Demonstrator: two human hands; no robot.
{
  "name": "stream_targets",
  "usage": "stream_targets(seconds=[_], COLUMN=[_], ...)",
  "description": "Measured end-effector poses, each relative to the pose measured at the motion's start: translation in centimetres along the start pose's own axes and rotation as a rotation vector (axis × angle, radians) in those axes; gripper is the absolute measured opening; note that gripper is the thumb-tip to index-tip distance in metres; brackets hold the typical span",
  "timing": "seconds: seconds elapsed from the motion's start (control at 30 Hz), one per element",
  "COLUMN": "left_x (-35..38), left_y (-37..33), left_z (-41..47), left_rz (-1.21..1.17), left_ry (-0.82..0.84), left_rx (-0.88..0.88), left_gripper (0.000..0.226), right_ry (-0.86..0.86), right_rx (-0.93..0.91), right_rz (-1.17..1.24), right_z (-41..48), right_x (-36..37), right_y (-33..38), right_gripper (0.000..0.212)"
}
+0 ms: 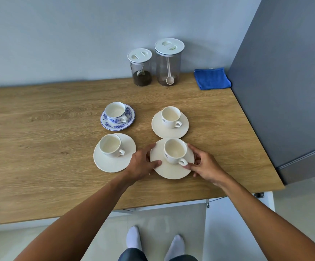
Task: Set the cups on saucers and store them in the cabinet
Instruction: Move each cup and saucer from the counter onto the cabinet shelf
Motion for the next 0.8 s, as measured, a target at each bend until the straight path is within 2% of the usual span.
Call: stream_targets(seconds=[0.43,0.63,0.8], left_x=[1.3,1.8,2.0], left_y=[-1.7,-1.9,-1.7], left_z=[-1.1,-3.4,-6.3], left_rz=[-0.153,-0.21,-0.251], left_ry=[0.001,-0.043,-0.012], left_rx=[0.042,0.053,0.077], left_gripper=[0.074,0.073,0.071], right_ry=[0.032,0.053,0.021], right_rx=[-0.028,-0.045,-0.038], right_rz=[0.083,0.124,0.152], right_z=[-0.9,-3.5,-7.1], right_x=[-2.2,-1.9,-0.3], right_y=[-0.4,0.0,-1.4], right_gripper=[0.089,0.087,0.087])
Point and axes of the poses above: each hand's wrist, its own z-axis towards the middle knuckle, its own x-axis out of the palm, y = z × x, the point moved 4 cm from there along z, towards the middle knuckle, and after that the axes turned 10 degrees about x, right-handed, at the moved point
